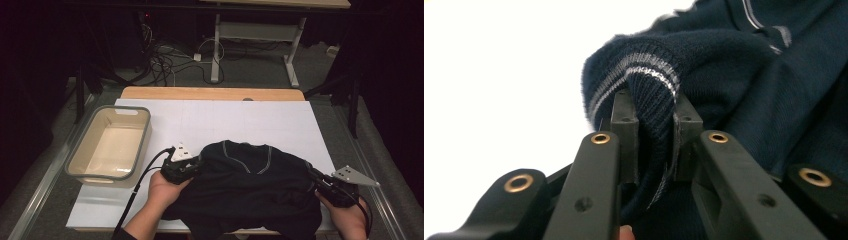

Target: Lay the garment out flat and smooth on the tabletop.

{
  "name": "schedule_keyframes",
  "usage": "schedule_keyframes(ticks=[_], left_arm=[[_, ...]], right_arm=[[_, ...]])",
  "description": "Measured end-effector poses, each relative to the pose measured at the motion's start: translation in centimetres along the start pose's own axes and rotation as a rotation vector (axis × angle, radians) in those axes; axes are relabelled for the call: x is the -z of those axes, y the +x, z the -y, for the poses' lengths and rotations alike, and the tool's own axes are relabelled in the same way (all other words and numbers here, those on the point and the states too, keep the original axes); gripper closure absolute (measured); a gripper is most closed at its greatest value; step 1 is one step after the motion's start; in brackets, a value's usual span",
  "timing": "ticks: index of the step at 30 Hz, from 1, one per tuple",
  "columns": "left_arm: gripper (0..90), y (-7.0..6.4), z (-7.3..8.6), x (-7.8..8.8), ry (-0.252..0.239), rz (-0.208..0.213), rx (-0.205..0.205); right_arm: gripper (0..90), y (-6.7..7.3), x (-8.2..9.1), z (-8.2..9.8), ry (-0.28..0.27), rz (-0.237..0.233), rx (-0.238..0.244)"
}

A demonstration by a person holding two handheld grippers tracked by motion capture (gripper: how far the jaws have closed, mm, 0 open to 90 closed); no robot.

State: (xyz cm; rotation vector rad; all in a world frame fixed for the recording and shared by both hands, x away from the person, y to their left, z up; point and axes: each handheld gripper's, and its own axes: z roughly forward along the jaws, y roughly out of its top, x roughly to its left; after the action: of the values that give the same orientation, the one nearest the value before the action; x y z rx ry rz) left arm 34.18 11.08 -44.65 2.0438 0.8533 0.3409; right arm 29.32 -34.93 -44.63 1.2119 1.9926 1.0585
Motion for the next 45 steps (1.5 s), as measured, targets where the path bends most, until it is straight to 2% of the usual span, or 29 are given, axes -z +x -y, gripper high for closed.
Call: schedule_keyframes(ticks=[3,4,7,9,10,11,12,13,14,15,16,17,18,19,20,21,22,23,24,25,26,27,29,30,33,34,38,44,45], left_arm=[[75.8,0.2,-0.5,1.1,-0.031,-0.012,-0.008],[75.8,0.6,-1.1,2.1,-0.081,-0.015,0.009],[75.8,1.1,-1.8,2.4,-0.097,-0.018,0.016],[75.7,1.7,-2.3,1.7,-0.073,-0.016,0.028],[75.7,2.2,-2.5,0.8,-0.051,-0.011,0.040],[75.7,2.4,-2.5,0.3,-0.042,-0.008,0.047],[75.8,3.2,-2.8,-1.3,-0.013,-0.014,0.066],[75.8,3.2,-2.8,-1.3,-0.013,-0.014,0.066],[75.8,4.2,-3.6,-2.7,0.007,-0.038,0.078],[76.0,4.2,-3.6,-2.7,0.007,-0.038,0.078],[76.1,5.4,-5.2,-3.3,0.022,-0.089,0.078],[76.3,5.4,-5.2,-3.3,0.022,-0.089,0.078],[76.2,6.9,-7.6,-2.3,-0.026,-0.147,0.094],[76.1,6.9,-7.6,-2.3,-0.026,-0.147,0.094],[75.5,7.8,-9.8,-0.8,-0.093,-0.216,0.092],[74.5,7.8,-9.8,-0.8,-0.093,-0.216,0.092],[74.5,8.2,-10.6,-0.3,-0.124,-0.250,0.094],[70.2,8.5,-10.8,-0.2,-0.125,-0.259,0.103],[54.1,9.3,-10.4,-1.0,-0.077,-0.248,0.161],[50.4,9.3,-10.4,-1.0,-0.077,-0.248,0.161],[46.5,9.3,-9.0,-2.2,-0.015,-0.214,0.180],[46.3,9.3,-9.0,-2.2,-0.015,-0.214,0.180],[46.3,8.6,-7.2,-2.9,-0.011,-0.180,0.175],[43.5,7.8,-5.5,-3.3,-0.001,-0.134,0.178],[43.4,6.8,-4.0,-3.1,-0.011,-0.096,0.173],[43.4,5.9,-2.8,-2.5,-0.019,-0.063,0.158],[43.4,4.6,-0.8,-1.2,-0.025,-0.049,0.116],[43.4,3.1,3.8,2.0,-0.029,-0.031,0.120],[43.4,3.1,3.8,2.0,-0.029,-0.031,0.120]], right_arm=[[82.7,0.1,0.6,-0.8,-0.036,-0.001,0.001],[82.7,0.3,1.4,-2.1,-0.081,-0.009,0.007],[82.7,0.6,1.4,-3.5,-0.101,-0.002,0.028],[82.7,0.6,0.6,-4.8,-0.096,-0.002,0.041],[82.6,0.5,-1.0,-5.8,-0.075,-0.011,0.037],[82.6,0.5,-1.0,-5.8,-0.075,-0.011,0.037],[82.6,0.1,-3.0,-6.7,-0.039,-0.023,0.024],[82.6,0.1,-3.0,-6.7,-0.039,-0.023,0.024],[82.7,-0.3,-6.2,-8.0,0.047,-0.015,0.026],[82.7,-0.3,-6.2,-8.0,0.047,-0.015,0.026],[82.8,-0.5,-8.9,-9.5,0.123,0.000,0.047],[82.8,-0.5,-8.9,-9.5,0.123,0.000,0.047],[82.9,-0.8,-9.6,-11.9,0.095,0.031,0.051],[82.9,-0.8,-9.6,-11.9,0.095,0.031,0.051],[82.7,-1.2,-8.7,-14.8,-0.028,0.039,0.017],[82.7,-1.2,-8.7,-14.8,-0.028,0.039,0.017],[81.5,-1.4,-8.4,-15.7,-0.066,0.051,0.011],[72.3,-1.6,-8.1,-16.6,-0.114,0.071,-0.009],[53.3,-1.9,-8.9,-16.6,-0.096,0.063,-0.059],[53.3,-1.9,-8.9,-16.6,-0.096,0.063,-0.059],[49.1,-1.5,-10.4,-15.1,-0.017,0.058,-0.048],[49.1,-1.5,-10.4,-15.1,-0.017,0.058,-0.048],[48.9,-1.0,-11.2,-13.3,0.018,0.038,-0.045],[48.8,-0.5,-11.3,-11.6,0.040,0.013,-0.044],[47.9,0.0,-11.0,-10.3,0.056,0.000,-0.044],[47.4,0.6,-10.1,-9.1,0.066,-0.011,-0.040],[46.8,1.3,-8.7,-7.7,0.064,-0.023,-0.036],[46.7,3.2,-5.0,-4.3,0.054,-0.036,-0.031],[46.7,3.2,-5.0,-4.3,0.054,-0.036,-0.031]])
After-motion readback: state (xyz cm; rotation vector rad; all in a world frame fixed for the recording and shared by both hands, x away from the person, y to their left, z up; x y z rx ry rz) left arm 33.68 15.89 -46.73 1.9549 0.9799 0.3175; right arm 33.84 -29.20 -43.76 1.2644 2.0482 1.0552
